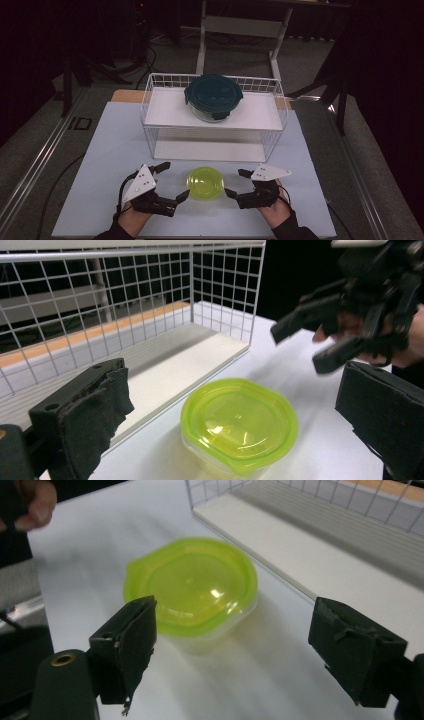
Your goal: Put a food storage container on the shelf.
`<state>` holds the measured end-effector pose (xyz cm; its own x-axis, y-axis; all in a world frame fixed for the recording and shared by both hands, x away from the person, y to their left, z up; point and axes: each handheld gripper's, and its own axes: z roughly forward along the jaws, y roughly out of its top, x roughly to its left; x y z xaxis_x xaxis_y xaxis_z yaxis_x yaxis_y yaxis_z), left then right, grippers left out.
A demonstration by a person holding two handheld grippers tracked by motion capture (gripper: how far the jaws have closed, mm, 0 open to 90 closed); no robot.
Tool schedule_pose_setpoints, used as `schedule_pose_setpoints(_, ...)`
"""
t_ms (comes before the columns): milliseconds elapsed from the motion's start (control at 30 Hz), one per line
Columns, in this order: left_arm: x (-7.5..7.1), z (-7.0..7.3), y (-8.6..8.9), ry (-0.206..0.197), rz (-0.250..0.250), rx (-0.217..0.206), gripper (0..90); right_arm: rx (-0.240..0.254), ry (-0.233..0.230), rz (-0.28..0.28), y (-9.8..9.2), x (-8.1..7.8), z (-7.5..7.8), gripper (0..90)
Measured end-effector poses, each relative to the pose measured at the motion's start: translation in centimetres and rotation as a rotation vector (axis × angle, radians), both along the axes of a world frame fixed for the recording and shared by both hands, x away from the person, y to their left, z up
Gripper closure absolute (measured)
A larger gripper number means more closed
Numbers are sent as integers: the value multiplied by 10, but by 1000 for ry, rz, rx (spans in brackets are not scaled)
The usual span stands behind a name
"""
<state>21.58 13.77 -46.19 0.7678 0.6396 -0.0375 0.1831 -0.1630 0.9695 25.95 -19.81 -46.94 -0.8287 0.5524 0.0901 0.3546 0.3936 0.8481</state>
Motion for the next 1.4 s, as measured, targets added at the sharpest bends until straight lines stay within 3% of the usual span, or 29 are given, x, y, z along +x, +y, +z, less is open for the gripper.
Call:
schedule_pose_setpoints(100, 3, 2, 1, 22, -6, -12, 15, 54, -30, -18, 0, -1, 5, 244)
schedule_pose_setpoints(200, 6, 2, 2, 51, -9, -22, 15, 71, -40, -31, 0, 0, 10, 240)
schedule_pose_setpoints(300, 10, 3, 3, 84, -20, -39, 15, -2, -29, -65, 6, 3, 10, 207)
schedule_pose_setpoints(367, 11, 3, 3, 92, -18, -45, 15, -11, -32, -79, 10, 4, 9, 191)
schedule_pose_setpoints(400, 15, 4, 4, 114, -21, -49, 15, -13, -35, -81, 11, 4, 9, 194)
schedule_pose_setpoints(467, 19, 3, 3, 143, -28, -35, 15, 14, -35, -74, 13, 5, 9, 188)
schedule_pose_setpoints(567, 20, 3, 2, 159, -30, -33, 15, 10, -35, -80, 14, 6, 10, 167)
schedule_pose_setpoints(600, 26, -1, 0, 214, -42, -24, 15, -1, -8, -88, 20, 8, 9, 138)
schedule_pose_setpoints(667, 29, -3, 0, 241, -35, -22, 15, 12, 25, -92, 22, 11, 8, 110)
schedule_pose_setpoints(733, 30, -4, -1, 252, -28, -22, 15, 11, 28, -108, 24, 12, 7, 107)
schedule_pose_setpoints(767, 34, -6, -1, 281, -11, -26, 15, 14, 46, -117, 27, 14, 5, 101)
schedule_pose_setpoints(867, 36, -8, -2, 305, -4, -26, 15, 13, 69, -128, 31, 17, 1, 101)
schedule_pose_setpoints(900, 37, -10, -3, 331, 7, -17, 15, 17, 85, -135, 32, 18, -1, 102)
schedule_pose_setpoints(967, 37, -10, -3, 331, 7, -17, 15, 22, 103, -137, 32, 19, -3, 103)
schedule_pose_setpoints(1000, 39, -14, -3, 368, 21, -9, 15, 19, 115, -143, 32, 20, -6, 133)
schedule_pose_setpoints(1133, 41, -18, -3, 409, 17, -20, 16, 35, 147, -159, 32, 22, -11, 140)
schedule_pose_setpoints(1167, 43, -21, -3, 437, 16, -22, 16, 35, 156, -159, 32, 22, -12, 146)
schedule_pose_setpoints(1233, 43, -25, -5, 468, 30, -17, 26, 53, 201, -154, 32, 23, -15, 176)
schedule_pose_setpoints(1400, 43, -32, -11, 529, 69, 3, 138, 43, 261, -151, 35, 23, -22, 268)
